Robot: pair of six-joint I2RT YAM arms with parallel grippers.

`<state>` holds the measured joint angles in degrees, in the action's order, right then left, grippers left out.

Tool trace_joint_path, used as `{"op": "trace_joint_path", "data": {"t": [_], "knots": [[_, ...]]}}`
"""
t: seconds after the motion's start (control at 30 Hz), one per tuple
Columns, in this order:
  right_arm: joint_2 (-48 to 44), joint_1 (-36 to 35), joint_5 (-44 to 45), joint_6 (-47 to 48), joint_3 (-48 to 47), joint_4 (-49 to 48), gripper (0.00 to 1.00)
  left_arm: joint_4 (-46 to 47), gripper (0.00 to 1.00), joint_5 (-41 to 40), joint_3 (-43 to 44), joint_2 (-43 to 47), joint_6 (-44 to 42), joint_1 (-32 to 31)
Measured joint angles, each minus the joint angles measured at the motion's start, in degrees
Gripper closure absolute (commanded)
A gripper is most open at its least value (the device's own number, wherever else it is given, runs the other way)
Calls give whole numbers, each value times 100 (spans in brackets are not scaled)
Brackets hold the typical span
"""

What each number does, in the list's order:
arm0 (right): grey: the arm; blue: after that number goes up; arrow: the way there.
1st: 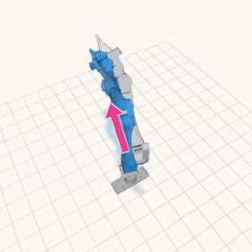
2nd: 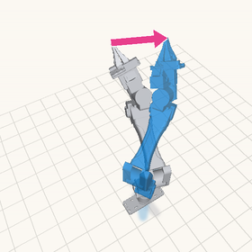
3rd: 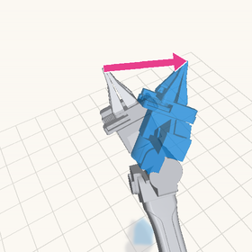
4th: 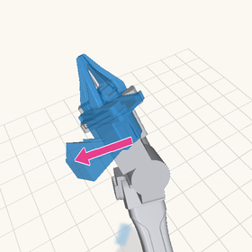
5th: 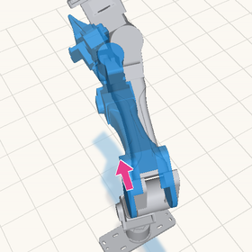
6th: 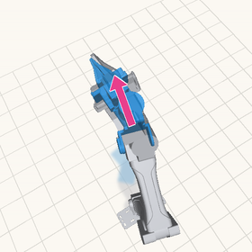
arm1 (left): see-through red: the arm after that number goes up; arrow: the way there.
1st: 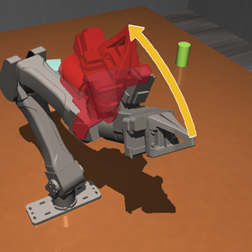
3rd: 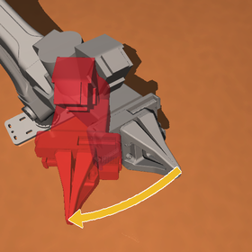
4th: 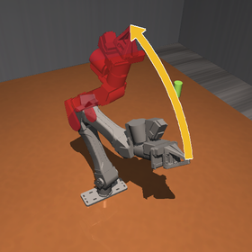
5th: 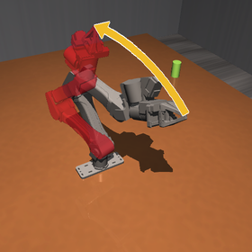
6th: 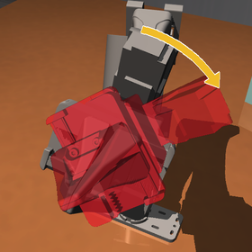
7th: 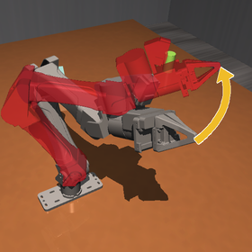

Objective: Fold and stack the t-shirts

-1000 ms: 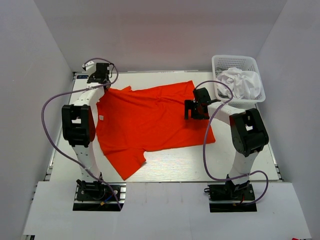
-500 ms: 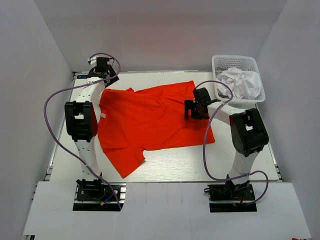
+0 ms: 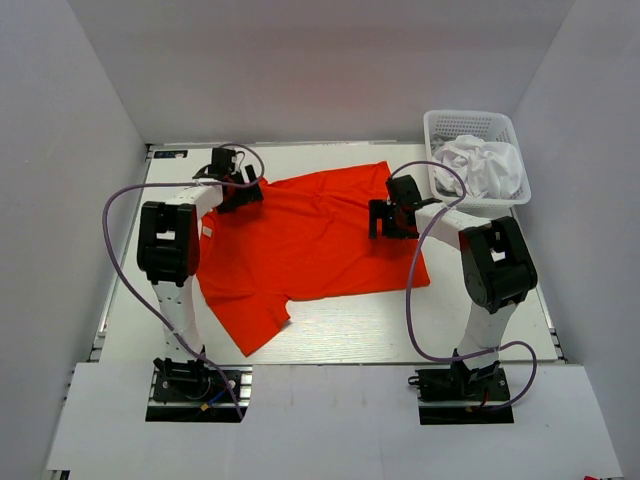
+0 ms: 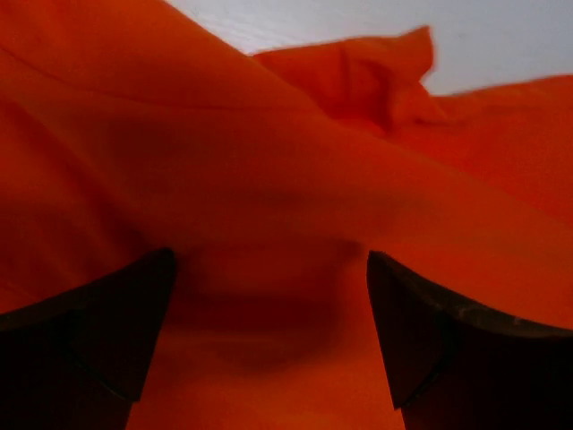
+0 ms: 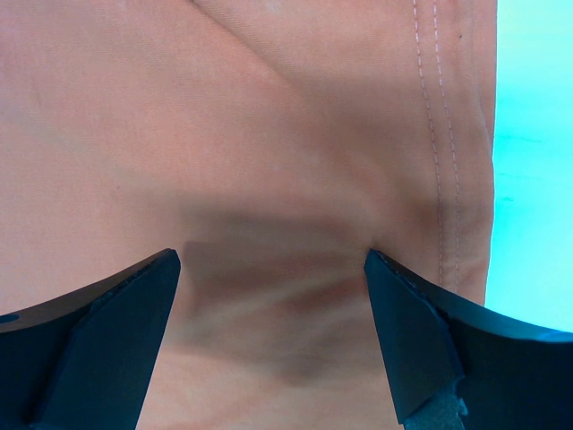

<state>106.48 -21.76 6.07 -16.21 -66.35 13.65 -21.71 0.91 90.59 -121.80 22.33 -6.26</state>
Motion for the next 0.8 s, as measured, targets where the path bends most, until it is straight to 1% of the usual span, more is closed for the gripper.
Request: {"op": "trace_joint_path", "data": {"t": [0.03, 0.13, 0.23, 0.3, 0.57, 0.73, 0.8], "knots": [[2, 0, 2, -20, -4, 2, 10, 114, 1, -11, -396, 94, -24, -15], [52, 4, 44, -151, -79, 44, 10, 293, 1, 20, -809, 424, 122, -44], [192, 13, 146, -302, -280, 140, 10, 313, 1, -26, -850, 402, 216, -57], [289, 35, 216, -398, -407, 155, 10, 208, 1, -101, -632, 251, 254, -57], [684, 188, 247, -645, -957, 184, 10, -55, 1, -343, 1255, -990, 153, -61], [997, 293, 66, -605, -1414, 166, 10, -216, 1, -219, 3158, -2184, -140, -61], [1088, 304, -13, -551, -1567, 192, 10, -289, 1, -144, 3757, -2535, -221, -61]]}}
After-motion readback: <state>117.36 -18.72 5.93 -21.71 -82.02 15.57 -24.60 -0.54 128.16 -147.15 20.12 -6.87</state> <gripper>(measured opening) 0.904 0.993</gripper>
